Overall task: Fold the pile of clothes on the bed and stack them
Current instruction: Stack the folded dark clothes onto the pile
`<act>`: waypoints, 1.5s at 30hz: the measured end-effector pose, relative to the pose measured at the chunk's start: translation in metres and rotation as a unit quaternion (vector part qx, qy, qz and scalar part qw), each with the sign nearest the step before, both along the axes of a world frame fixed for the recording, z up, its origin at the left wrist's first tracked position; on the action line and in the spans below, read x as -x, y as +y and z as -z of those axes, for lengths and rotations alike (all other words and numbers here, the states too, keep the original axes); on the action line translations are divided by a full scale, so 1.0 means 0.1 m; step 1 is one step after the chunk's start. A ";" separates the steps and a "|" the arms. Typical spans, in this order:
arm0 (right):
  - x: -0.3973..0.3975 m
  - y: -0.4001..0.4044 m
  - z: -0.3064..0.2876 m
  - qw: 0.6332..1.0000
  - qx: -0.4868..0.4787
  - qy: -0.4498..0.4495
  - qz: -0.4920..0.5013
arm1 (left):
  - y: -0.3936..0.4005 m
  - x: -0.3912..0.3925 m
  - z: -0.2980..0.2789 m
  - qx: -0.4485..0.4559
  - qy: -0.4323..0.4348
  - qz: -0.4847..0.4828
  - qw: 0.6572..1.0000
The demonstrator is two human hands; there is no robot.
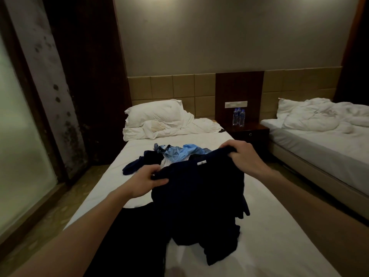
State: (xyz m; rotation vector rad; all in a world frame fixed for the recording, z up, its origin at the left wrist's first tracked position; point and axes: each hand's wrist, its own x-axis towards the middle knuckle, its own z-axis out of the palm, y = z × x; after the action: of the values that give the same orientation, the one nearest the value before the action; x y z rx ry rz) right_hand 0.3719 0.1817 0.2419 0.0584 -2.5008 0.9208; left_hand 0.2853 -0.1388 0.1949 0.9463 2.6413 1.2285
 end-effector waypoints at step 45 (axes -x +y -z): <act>0.59 0.96 -0.14 0.971 -0.124 0.132 0.155 | 0.74 0.61 -0.40 0.068 0.400 -0.288 0.867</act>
State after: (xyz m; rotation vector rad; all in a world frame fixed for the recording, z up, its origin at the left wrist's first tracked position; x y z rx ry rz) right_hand 0.3133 0.2780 0.2559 -0.1206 -2.2767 0.4391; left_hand 0.2247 -0.0647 0.2354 0.7705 3.8233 0.7684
